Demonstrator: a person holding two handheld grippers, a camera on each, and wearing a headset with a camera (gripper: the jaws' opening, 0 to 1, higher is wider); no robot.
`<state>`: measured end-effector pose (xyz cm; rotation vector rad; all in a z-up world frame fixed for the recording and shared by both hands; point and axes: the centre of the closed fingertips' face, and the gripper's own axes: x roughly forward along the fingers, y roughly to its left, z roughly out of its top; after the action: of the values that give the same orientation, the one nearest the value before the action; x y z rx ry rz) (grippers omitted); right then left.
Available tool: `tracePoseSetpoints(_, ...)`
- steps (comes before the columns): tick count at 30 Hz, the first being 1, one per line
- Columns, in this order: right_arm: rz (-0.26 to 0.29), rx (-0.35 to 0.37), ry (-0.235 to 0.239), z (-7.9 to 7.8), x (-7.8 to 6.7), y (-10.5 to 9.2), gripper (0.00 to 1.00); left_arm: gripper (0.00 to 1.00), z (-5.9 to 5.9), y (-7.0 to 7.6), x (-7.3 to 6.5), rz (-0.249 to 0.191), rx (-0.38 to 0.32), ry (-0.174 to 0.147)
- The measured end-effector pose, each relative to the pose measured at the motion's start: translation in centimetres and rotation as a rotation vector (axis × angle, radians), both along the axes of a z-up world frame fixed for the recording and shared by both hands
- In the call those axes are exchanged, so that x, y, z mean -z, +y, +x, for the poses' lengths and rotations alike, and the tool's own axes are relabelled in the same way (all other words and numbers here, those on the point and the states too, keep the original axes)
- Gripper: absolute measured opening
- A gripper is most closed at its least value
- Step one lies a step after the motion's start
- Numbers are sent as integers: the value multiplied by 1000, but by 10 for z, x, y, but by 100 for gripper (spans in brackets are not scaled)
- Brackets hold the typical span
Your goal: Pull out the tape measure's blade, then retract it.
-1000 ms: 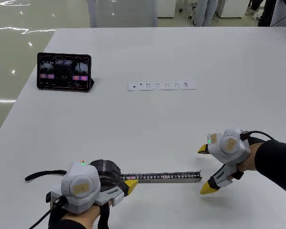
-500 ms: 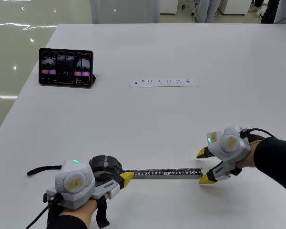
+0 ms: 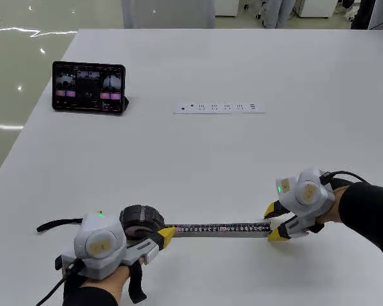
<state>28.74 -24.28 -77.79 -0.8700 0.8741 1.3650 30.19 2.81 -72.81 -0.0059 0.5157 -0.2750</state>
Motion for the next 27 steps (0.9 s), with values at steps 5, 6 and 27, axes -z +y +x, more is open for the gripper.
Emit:
tracePoseSetpoints(5,-4,-3,-7,0,1,1,16,99,1,-1,-1,1,1,-5)
tracePoseSetpoints(6,-4,-5,-6,-1,1,1,16,99,1,0,-1,4,0,-8)
tracePoseSetpoints(27,-99,-69,0,-4,2,4,11,98,8,-5,0,28,-3,-41)
